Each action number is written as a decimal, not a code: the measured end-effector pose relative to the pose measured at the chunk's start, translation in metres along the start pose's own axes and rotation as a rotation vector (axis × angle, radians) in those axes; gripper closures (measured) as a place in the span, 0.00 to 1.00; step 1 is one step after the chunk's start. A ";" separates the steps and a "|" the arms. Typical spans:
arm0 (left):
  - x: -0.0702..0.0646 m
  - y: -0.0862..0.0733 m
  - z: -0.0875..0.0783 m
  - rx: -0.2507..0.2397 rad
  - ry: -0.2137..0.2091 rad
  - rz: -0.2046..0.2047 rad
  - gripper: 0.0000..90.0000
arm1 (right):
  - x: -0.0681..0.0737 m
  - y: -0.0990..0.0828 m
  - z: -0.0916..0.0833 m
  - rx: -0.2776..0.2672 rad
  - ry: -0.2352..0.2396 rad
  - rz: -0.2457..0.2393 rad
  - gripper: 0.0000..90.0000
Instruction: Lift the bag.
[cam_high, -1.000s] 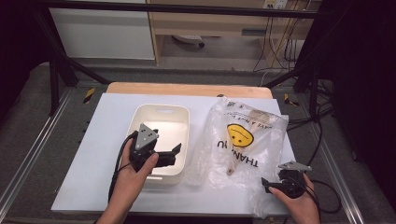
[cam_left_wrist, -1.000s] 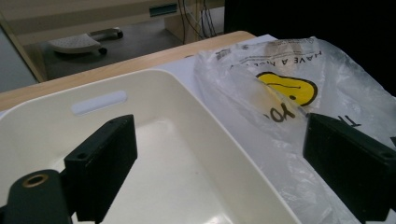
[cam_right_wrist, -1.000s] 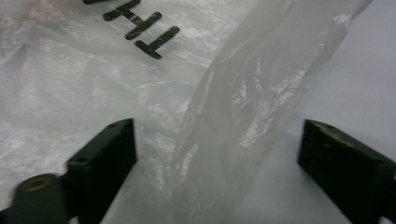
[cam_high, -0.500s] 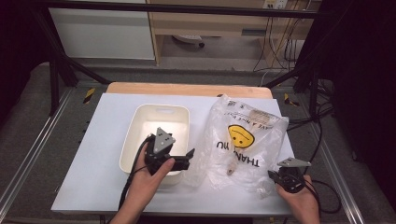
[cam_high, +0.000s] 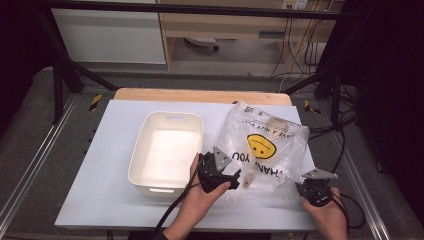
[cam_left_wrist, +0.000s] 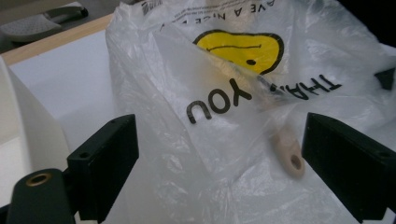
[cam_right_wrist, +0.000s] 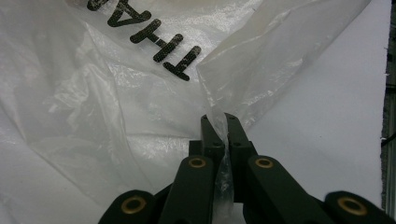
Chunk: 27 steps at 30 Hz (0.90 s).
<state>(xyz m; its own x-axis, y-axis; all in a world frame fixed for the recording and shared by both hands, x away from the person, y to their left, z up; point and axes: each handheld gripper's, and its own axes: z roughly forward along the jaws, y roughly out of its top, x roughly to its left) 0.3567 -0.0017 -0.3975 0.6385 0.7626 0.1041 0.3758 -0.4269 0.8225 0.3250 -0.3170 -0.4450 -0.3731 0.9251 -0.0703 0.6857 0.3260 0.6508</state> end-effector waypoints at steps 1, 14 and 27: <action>-0.001 -0.001 0.004 0.016 0.020 0.014 0.12 | 0.000 0.000 0.000 -0.001 0.003 0.004 1.00; -0.002 -0.011 0.034 0.075 0.130 0.032 0.13 | 0.000 -0.001 -0.002 0.007 0.001 -0.013 1.00; -0.002 -0.022 0.051 0.165 0.093 -0.030 0.22 | 0.002 -0.001 -0.003 0.012 -0.002 -0.021 1.00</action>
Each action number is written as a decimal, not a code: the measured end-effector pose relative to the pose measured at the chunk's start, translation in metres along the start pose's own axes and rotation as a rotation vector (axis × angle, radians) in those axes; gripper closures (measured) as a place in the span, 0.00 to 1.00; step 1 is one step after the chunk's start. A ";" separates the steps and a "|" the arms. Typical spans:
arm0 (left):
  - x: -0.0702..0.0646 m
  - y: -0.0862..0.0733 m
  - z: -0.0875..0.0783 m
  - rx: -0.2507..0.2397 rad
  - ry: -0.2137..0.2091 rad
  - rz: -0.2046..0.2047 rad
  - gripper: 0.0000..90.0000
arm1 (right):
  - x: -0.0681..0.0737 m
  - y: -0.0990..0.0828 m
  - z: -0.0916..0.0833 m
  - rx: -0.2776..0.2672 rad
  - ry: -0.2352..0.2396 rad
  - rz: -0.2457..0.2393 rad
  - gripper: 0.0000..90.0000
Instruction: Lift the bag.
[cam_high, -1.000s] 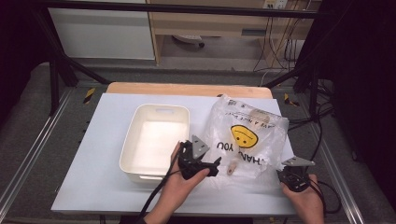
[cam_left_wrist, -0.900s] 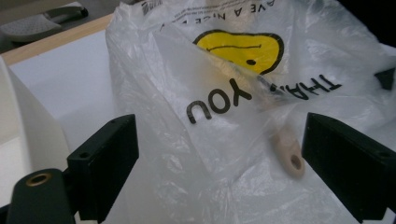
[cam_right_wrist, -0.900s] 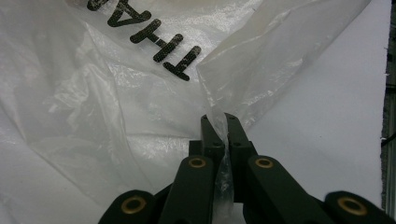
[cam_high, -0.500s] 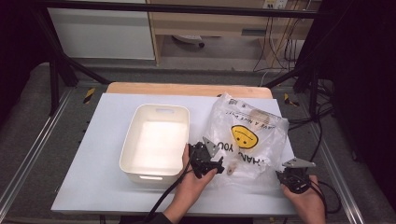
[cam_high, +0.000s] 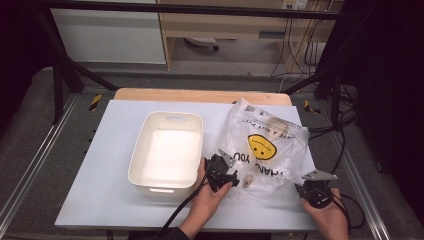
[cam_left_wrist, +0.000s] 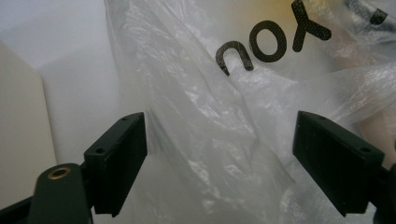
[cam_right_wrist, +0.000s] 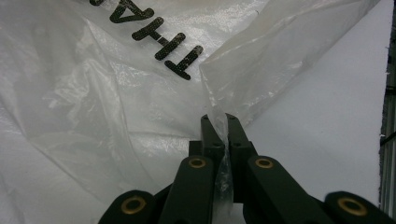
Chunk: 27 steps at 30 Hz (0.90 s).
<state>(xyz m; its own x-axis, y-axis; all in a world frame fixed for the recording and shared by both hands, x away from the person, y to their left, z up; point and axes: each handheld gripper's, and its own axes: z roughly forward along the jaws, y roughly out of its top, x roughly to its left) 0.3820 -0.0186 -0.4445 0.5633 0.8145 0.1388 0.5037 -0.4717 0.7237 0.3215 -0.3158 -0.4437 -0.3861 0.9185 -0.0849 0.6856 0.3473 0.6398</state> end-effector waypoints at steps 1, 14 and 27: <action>-0.001 0.000 0.001 0.003 -0.010 -0.010 0.26 | 0.000 0.000 0.000 -0.001 -0.002 -0.004 1.00; -0.003 -0.002 -0.007 -0.028 -0.180 -0.083 0.90 | 0.004 0.002 -0.001 -0.020 0.031 -0.009 1.00; 0.024 0.014 -0.039 -0.100 -0.351 -0.160 0.98 | 0.018 0.010 0.000 -0.030 0.068 -0.043 1.00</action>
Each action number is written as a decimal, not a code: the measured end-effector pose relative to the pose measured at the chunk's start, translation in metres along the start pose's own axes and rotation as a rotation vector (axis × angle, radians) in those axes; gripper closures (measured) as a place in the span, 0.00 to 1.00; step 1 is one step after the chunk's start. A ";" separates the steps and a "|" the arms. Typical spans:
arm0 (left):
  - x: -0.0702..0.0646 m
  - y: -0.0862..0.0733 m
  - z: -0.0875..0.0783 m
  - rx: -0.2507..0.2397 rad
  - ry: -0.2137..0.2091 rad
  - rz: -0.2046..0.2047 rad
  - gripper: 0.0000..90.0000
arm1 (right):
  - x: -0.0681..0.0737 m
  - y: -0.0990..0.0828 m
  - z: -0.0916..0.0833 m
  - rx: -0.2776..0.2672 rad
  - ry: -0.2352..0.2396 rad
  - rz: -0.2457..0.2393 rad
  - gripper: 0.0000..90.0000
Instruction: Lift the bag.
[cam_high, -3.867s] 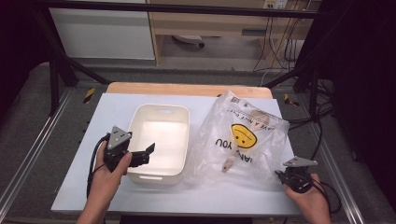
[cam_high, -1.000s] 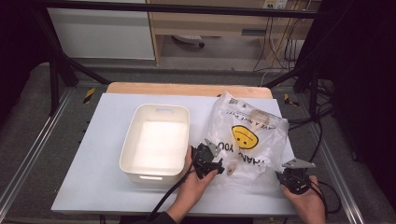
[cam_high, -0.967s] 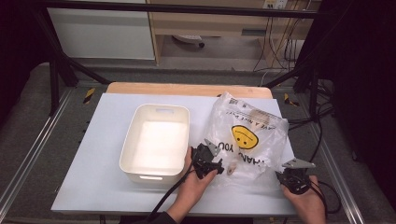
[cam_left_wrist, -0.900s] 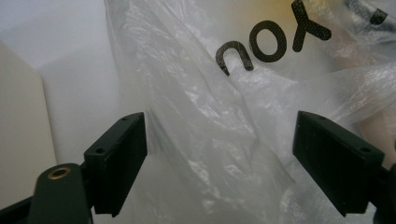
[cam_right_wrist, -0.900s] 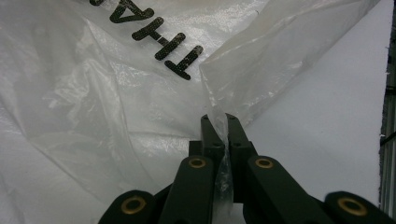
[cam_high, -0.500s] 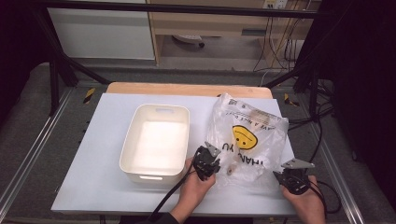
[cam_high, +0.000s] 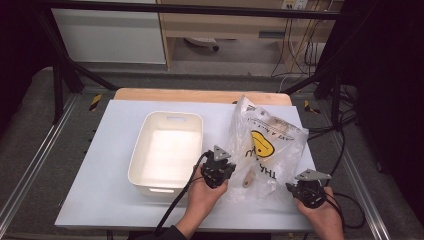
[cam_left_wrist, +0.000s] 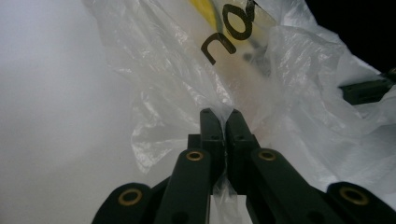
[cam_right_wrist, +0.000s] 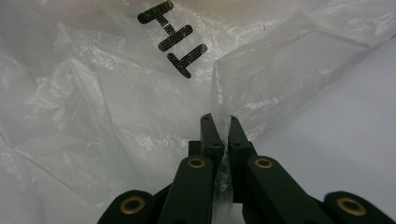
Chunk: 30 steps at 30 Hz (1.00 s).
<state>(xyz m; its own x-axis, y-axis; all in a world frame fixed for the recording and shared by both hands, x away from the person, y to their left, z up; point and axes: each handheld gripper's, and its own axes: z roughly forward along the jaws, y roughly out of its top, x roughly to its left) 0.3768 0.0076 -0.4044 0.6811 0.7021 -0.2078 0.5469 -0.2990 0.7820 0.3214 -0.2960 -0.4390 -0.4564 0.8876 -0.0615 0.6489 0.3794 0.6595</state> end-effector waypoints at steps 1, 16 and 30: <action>0.002 0.001 -0.002 0.000 -0.012 -0.010 0.98 | 0.001 0.001 0.000 0.000 0.007 -0.004 1.00; 0.006 0.009 -0.019 0.012 -0.006 -0.001 0.99 | 0.003 -0.004 0.001 -0.018 0.035 -0.006 0.89; 0.007 0.004 -0.023 0.010 0.002 0.002 0.99 | 0.002 -0.013 0.000 -0.011 -0.019 0.056 0.21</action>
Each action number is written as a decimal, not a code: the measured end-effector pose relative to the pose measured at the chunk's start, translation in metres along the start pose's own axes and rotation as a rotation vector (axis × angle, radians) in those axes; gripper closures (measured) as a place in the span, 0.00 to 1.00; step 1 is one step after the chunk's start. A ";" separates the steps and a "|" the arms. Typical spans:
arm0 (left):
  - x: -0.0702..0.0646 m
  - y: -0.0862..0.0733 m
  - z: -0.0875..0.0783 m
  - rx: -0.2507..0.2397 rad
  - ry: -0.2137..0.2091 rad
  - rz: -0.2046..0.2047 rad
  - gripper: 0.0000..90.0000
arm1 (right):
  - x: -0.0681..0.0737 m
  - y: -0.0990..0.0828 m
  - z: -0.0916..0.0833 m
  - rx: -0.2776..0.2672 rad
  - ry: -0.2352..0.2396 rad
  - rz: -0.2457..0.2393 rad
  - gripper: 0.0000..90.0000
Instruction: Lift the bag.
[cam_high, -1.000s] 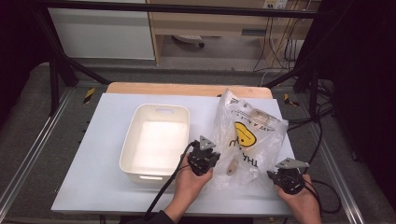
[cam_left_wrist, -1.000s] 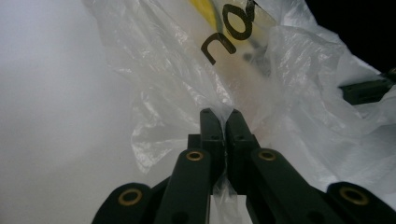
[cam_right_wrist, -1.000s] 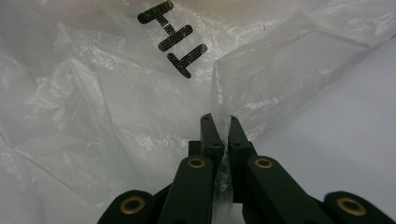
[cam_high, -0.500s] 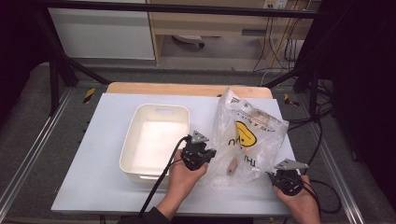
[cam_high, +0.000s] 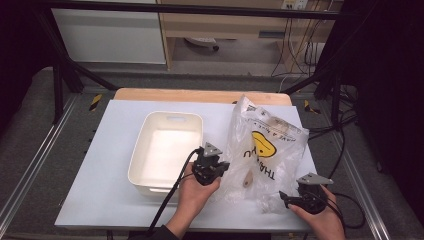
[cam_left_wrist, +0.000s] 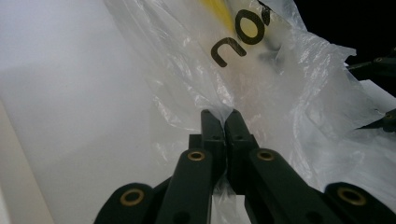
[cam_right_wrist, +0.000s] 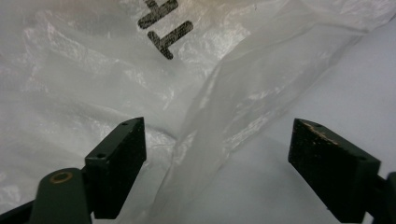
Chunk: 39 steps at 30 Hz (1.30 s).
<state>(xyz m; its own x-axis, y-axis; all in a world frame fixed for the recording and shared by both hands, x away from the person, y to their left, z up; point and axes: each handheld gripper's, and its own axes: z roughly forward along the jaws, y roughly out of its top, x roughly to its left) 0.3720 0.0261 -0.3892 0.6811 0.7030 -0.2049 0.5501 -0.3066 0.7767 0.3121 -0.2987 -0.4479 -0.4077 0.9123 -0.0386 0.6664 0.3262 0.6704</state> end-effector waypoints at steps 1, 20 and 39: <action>0.000 0.000 0.000 0.000 0.000 -0.002 0.99 | 0.001 -0.001 0.000 0.007 0.002 0.004 0.20; 0.004 0.008 -0.016 -0.011 -0.068 -0.056 1.00 | 0.015 0.014 0.008 0.026 0.085 -0.084 1.00; 0.027 0.044 -0.037 0.061 -0.085 0.006 1.00 | 0.019 0.065 0.001 -0.066 0.160 -0.143 1.00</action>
<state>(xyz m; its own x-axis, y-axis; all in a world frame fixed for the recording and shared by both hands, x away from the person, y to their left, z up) 0.3969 0.0558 -0.3385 0.7214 0.6451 -0.2519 0.5726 -0.3511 0.7409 0.3483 -0.2597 -0.4064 -0.5925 0.8053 -0.0218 0.5545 0.4273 0.7141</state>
